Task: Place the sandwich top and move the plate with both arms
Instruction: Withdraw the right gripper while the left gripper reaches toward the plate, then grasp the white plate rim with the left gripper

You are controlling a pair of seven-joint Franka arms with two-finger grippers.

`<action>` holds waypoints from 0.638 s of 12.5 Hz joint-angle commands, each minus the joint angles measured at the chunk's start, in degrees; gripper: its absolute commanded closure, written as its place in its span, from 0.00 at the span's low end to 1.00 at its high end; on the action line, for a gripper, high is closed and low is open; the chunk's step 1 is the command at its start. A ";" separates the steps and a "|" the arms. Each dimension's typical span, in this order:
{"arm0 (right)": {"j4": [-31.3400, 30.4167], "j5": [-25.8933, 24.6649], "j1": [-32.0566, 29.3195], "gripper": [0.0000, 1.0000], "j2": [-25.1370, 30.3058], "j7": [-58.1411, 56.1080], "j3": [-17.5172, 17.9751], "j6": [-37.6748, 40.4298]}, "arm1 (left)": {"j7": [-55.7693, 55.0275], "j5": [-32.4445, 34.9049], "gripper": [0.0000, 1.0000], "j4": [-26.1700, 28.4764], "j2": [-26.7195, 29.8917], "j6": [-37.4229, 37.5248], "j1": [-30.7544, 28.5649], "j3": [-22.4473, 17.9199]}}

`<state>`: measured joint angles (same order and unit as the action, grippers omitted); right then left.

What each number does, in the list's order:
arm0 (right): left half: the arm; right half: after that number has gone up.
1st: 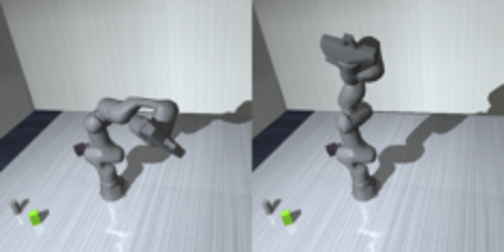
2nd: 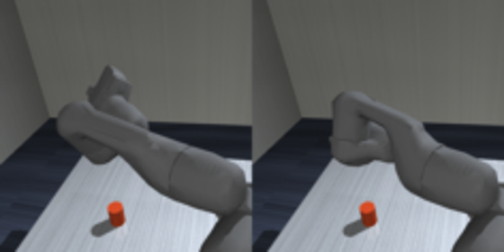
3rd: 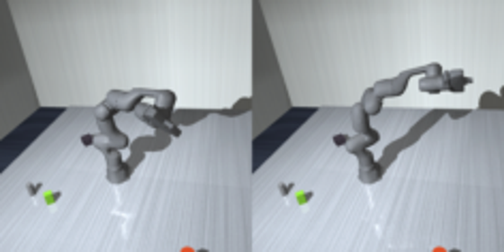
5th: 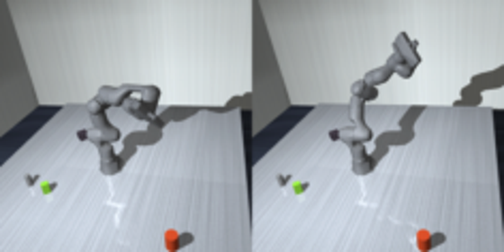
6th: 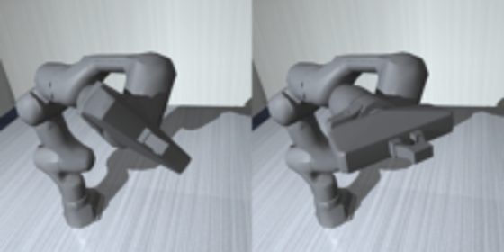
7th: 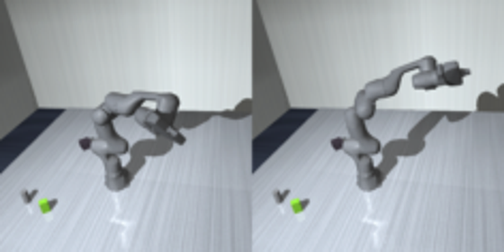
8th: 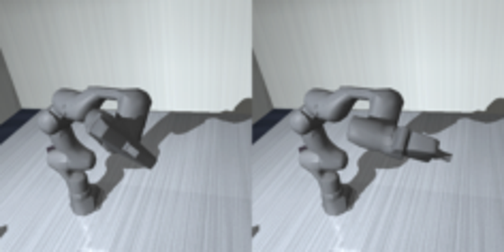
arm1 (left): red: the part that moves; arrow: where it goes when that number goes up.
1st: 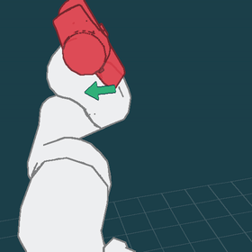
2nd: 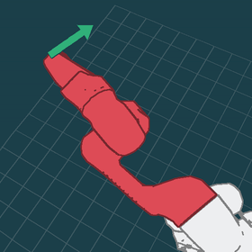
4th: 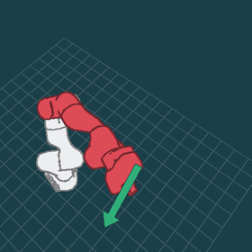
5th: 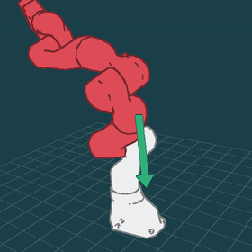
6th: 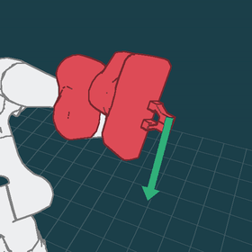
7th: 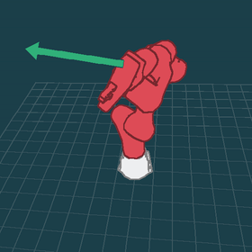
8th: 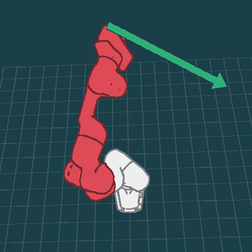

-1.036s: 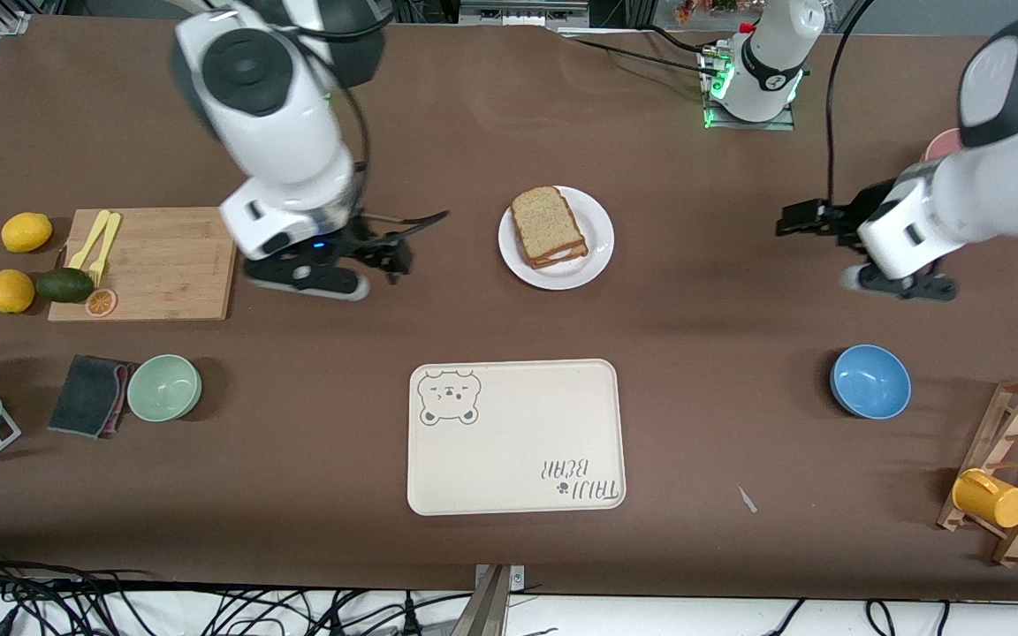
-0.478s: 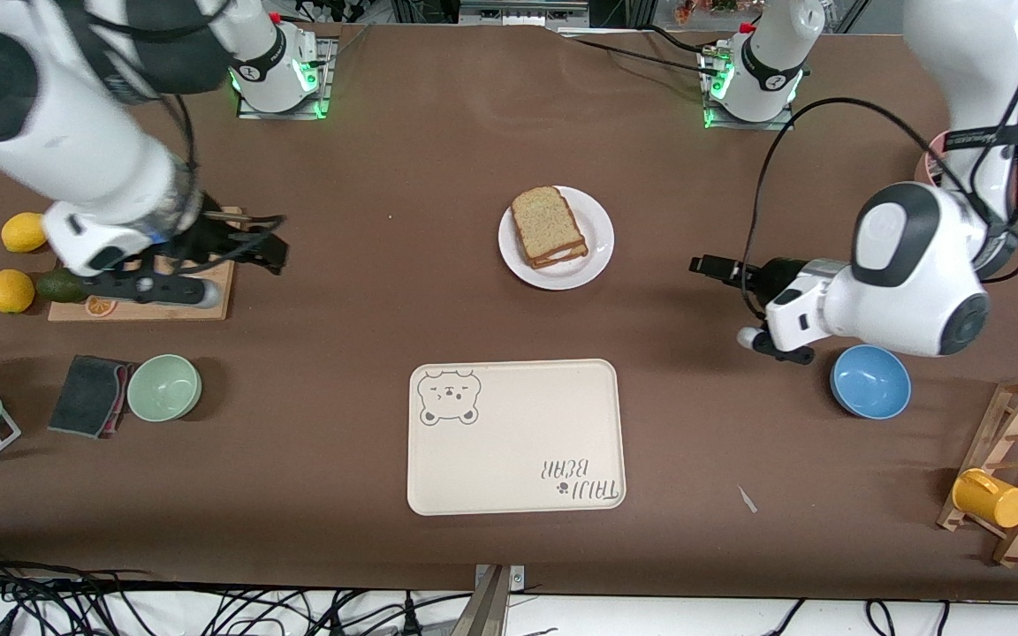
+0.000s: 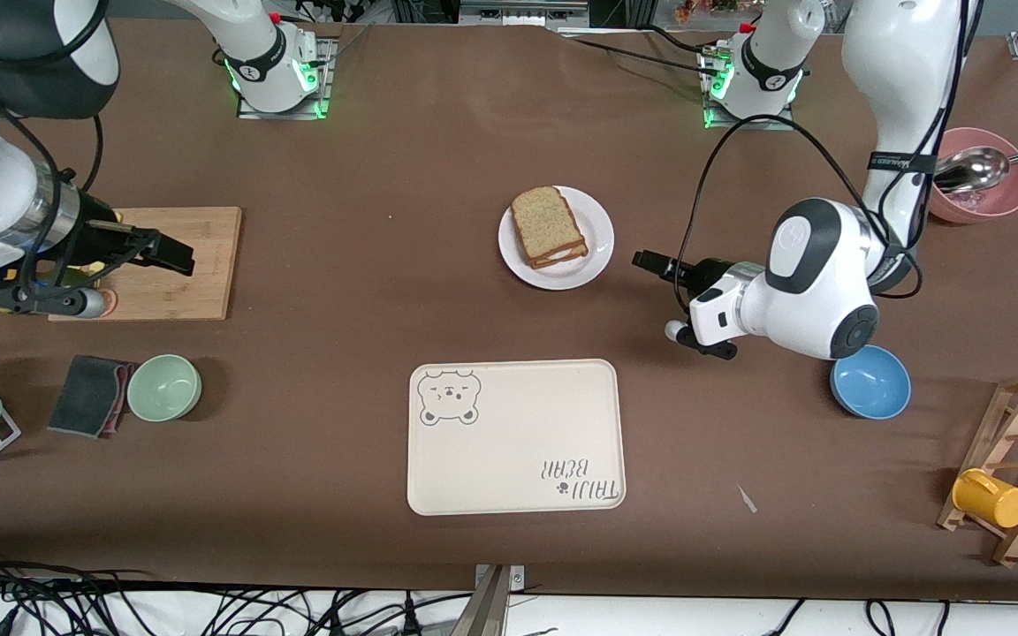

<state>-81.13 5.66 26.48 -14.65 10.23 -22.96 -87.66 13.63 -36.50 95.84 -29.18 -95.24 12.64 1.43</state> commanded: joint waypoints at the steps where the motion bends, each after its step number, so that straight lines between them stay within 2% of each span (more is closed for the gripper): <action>1: -1.84 -1.44 0.68 0.00 1.99 -1.62 -0.77 0.30 | 8.66 -7.77 0.00 6.44 0.44 -4.59 -0.68 -0.20; 3: -2.89 -1.70 0.77 0.00 2.96 -1.62 -0.68 0.30 | 11.93 -12.08 0.00 9.87 0.44 -6.79 -0.95 -0.20; 6: -2.98 -1.70 0.77 0.00 3.14 -1.80 -0.86 0.04 | 21.50 -23.24 0.02 16.20 0.18 -9.25 -1.21 -0.20; 8: -3.07 -1.61 0.77 0.00 3.22 -1.62 -0.68 0.38 | 26.25 -24.94 0.03 17.36 -1.40 -10.31 -1.21 -0.29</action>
<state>-82.11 4.93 26.61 -13.57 9.07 -23.55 -87.53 34.82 -58.79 111.42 -30.15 -104.36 11.85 1.11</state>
